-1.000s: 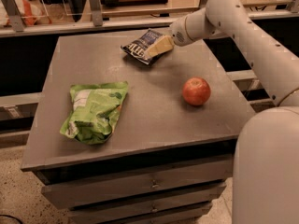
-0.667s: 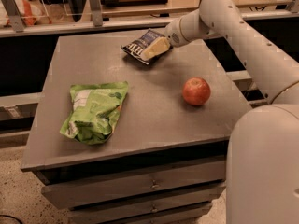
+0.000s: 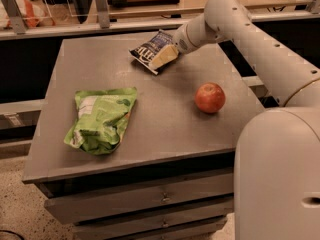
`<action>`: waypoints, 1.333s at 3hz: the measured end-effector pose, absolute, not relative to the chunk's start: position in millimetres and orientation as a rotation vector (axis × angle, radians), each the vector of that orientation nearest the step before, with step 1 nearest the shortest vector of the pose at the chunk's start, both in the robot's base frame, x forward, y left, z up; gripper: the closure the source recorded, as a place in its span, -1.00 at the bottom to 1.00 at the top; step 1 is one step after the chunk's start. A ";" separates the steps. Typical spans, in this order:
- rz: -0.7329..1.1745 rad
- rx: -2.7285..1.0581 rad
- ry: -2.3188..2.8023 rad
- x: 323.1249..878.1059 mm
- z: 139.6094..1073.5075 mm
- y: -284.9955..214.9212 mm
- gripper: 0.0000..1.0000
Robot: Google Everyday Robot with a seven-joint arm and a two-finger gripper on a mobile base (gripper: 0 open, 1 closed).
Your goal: Move blue chip bag near green rice chip bag
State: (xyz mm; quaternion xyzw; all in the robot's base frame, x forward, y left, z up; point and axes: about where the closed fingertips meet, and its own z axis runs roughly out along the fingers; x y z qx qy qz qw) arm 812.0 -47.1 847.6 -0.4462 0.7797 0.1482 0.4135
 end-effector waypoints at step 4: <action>0.352 -1.147 1.951 811.3 848.3 -41.6 0.76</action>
Offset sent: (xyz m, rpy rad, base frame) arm -0.0020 -0.0034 -0.0032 -0.0409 0.0057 -0.0078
